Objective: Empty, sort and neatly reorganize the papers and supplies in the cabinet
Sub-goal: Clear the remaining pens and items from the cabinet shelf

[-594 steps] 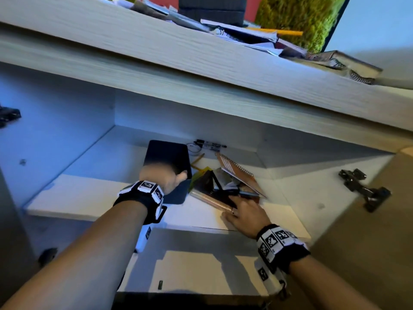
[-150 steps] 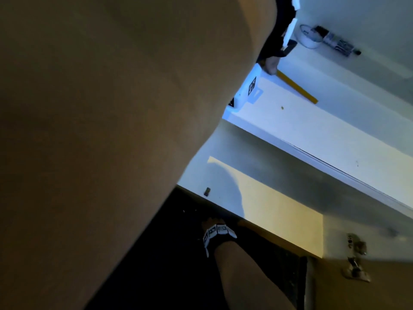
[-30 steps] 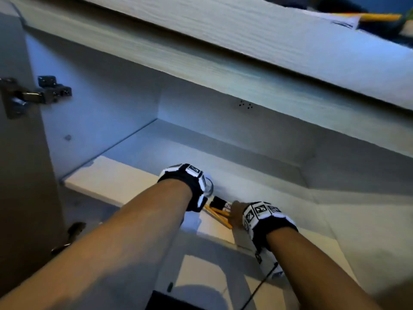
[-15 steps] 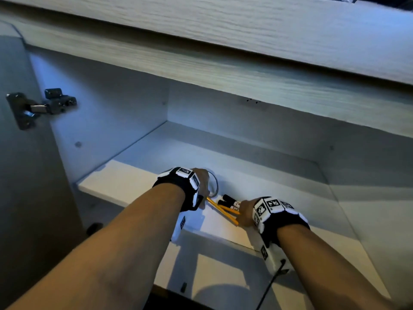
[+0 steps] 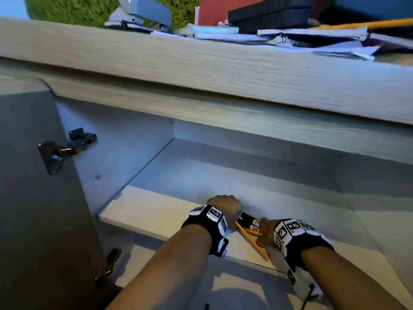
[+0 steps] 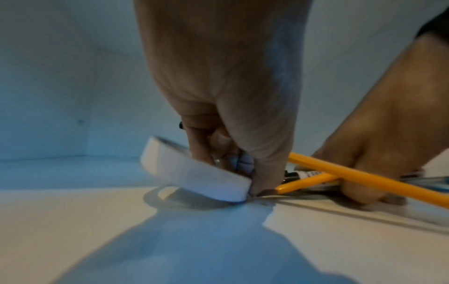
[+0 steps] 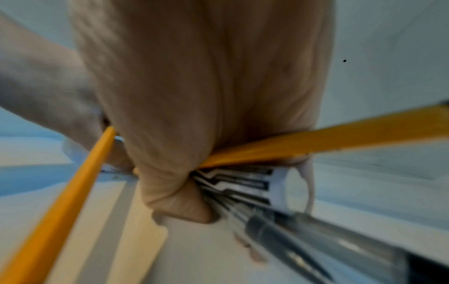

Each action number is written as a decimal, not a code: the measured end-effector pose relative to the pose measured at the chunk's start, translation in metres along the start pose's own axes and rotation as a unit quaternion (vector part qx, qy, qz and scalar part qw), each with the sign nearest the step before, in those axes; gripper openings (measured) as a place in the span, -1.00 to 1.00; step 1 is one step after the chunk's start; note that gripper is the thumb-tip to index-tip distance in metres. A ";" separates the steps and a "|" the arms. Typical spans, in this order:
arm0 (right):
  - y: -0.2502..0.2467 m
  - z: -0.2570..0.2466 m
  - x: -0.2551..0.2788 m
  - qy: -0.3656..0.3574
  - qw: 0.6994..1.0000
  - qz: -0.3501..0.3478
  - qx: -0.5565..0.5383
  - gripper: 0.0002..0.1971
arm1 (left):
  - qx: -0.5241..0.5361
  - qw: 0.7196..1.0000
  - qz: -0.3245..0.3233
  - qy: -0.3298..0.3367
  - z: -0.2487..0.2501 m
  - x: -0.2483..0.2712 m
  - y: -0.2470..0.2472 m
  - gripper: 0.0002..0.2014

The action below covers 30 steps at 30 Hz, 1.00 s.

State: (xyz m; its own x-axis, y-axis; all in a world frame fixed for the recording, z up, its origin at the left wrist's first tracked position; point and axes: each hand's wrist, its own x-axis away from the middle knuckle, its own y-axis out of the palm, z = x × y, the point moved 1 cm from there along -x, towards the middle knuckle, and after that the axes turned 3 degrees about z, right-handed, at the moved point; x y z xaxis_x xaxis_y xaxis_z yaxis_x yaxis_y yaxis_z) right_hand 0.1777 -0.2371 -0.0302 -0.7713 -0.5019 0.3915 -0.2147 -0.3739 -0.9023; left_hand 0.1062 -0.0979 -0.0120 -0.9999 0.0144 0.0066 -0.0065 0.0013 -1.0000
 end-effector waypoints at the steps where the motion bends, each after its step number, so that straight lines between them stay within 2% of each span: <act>1: -0.005 -0.004 0.004 0.003 1.000 -0.012 -0.012 -0.54 | -0.010 1.000 -0.006 0.011 0.002 0.003 -0.004 -0.83; 4: -0.025 -0.015 0.023 0.007 0.998 0.009 -0.061 -0.60 | -0.028 0.999 -0.008 0.016 0.002 0.015 -0.025 -0.77; 6: -0.045 -0.020 0.042 -0.002 0.997 0.010 -0.074 -0.52 | -0.053 0.998 -0.015 0.024 0.000 0.022 -0.050 -0.66; 8: -0.059 -0.026 0.061 -0.023 0.999 0.017 -0.041 -0.45 | -0.070 0.996 -0.033 0.039 -0.001 0.032 -0.073 -0.51; 10: -0.073 -0.030 0.081 -0.047 0.998 0.029 -0.009 -0.46 | -0.057 0.996 -0.055 0.043 -0.003 0.045 -0.095 -0.46; 14: -0.095 -0.035 0.129 -0.092 0.996 0.010 0.001 -0.56 | 0.005 0.994 -0.109 0.023 0.000 0.078 -0.134 -0.58; 19: -0.159 -0.036 0.200 -0.143 0.988 -0.059 0.026 -0.51 | 0.055 0.985 -0.160 0.027 0.000 0.122 -0.200 -0.76; 24: -0.239 -0.028 0.246 -0.183 0.980 -0.067 0.045 -0.58 | 0.066 0.983 -0.164 0.044 -0.012 0.152 -0.281 -0.74; 26: -0.274 -0.025 0.255 -0.191 0.979 -0.065 0.035 -0.54 | 0.069 0.981 -0.174 0.054 -0.017 0.160 -0.318 -0.72; 30: -0.336 -0.022 0.275 -0.195 0.976 -0.092 -0.021 -0.56 | 0.095 0.969 -0.224 0.038 -0.026 0.171 -0.390 -0.75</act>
State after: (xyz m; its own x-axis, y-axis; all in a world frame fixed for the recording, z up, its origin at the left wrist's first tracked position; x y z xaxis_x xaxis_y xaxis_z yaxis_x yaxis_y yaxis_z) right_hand 0.0242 -0.2321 0.3767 -0.4329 -0.6912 0.5786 -0.3592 -0.4564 -0.8140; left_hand -0.0614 -0.0697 0.3793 -0.8918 0.1292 0.4335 -0.4502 -0.1601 -0.8784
